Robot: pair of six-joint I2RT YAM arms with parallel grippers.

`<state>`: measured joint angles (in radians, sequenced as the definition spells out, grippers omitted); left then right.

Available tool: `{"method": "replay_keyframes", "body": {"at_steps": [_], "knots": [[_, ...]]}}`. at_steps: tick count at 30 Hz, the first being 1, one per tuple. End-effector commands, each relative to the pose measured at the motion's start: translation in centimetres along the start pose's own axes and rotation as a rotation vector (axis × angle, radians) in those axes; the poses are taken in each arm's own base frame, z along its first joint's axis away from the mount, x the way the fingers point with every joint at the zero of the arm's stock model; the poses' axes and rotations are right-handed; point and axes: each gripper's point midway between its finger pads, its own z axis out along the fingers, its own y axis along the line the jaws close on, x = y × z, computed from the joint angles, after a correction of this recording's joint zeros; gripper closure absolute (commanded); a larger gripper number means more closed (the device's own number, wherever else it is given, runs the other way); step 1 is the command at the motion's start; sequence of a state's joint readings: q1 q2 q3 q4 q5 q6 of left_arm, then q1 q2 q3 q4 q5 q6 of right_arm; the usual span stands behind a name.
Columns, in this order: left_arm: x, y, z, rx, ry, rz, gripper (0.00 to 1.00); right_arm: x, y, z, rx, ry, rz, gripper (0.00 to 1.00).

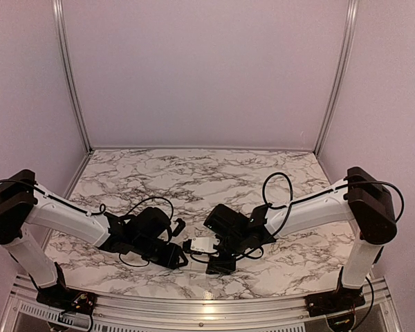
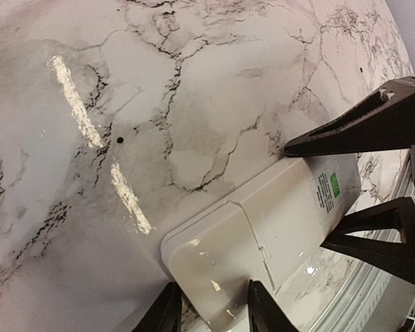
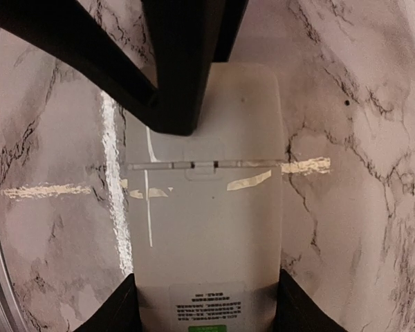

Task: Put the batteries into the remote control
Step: Press the battery cover on the remote control.

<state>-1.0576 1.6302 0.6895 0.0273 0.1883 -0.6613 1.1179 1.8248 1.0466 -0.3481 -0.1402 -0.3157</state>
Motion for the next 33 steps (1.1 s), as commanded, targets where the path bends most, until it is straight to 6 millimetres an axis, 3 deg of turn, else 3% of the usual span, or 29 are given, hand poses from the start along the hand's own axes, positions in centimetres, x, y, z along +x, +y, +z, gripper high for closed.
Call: {"method": "replay_keyframes", "body": {"at_steps": [1, 9, 19, 22, 28, 33], "knots": [[4.5, 5.5, 1.5, -0.221, 0.157, -0.007, 0.66, 1.0, -0.3, -0.2, 0.018, 0.022, -0.025, 0.87], [7.3, 7.4, 1.5, -0.269, 0.241, -0.036, 0.68, 1.3, -0.9, -0.7, 0.073, 0.023, -0.053, 0.88], [8.4, 8.2, 1.0, -0.285, 0.256, -0.072, 0.70, 1.9, -0.7, -0.6, 0.085, 0.040, -0.069, 0.91], [7.6, 7.7, 0.7, -0.268, 0.231, -0.050, 0.69, 2.0, -0.6, -0.5, 0.082, 0.041, -0.071, 0.91], [3.8, 2.9, 0.4, -0.081, 0.110, 0.005, 0.57, 1.4, -0.3, -0.4, 0.068, 0.027, -0.081, 0.91], [2.9, 2.1, 1.2, -0.065, 0.099, -0.002, 0.50, 1.4, 0.0, -0.4, 0.061, 0.029, -0.085, 0.92]]}}
